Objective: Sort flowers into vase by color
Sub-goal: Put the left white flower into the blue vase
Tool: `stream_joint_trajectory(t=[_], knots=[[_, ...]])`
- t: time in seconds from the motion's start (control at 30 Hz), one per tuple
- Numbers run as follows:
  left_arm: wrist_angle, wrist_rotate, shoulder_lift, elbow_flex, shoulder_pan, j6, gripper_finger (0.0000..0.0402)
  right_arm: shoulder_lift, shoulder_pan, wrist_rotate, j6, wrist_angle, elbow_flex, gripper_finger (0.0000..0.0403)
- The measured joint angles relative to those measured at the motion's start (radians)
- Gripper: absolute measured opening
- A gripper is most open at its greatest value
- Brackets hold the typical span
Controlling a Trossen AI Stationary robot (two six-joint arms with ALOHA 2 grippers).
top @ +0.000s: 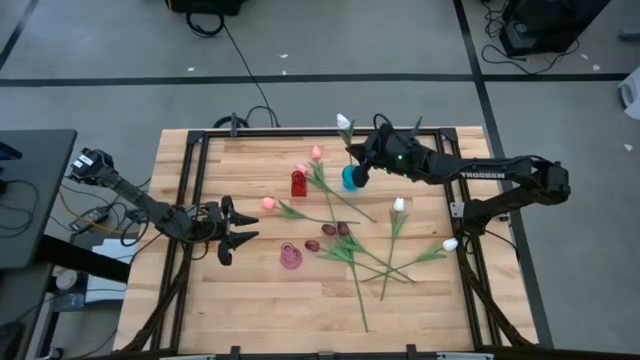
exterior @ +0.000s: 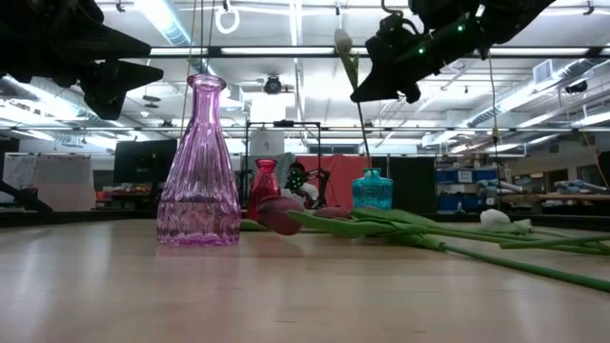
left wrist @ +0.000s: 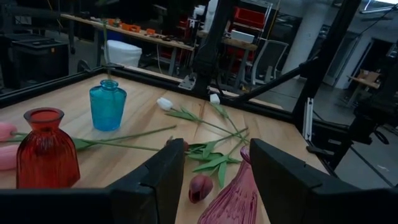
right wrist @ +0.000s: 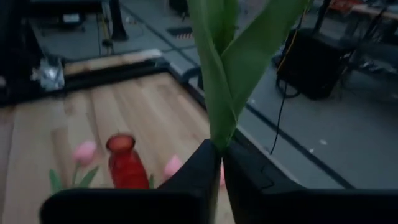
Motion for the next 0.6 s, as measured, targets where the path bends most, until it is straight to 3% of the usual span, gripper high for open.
stream_joint_trajectory(t=[0.33, 0.6], knots=[[-0.003, 0.000, 0.000, 0.000, 0.000, 0.004, 0.0188, -0.083, 0.026, -0.020, 0.210, -0.358, 0.000, 0.0102], [0.038, -0.040, 0.000, 0.000, 0.000, 0.083, 0.0188, -0.048, 0.083, -0.155, 0.739, -0.909, 0.000, 0.0101]])
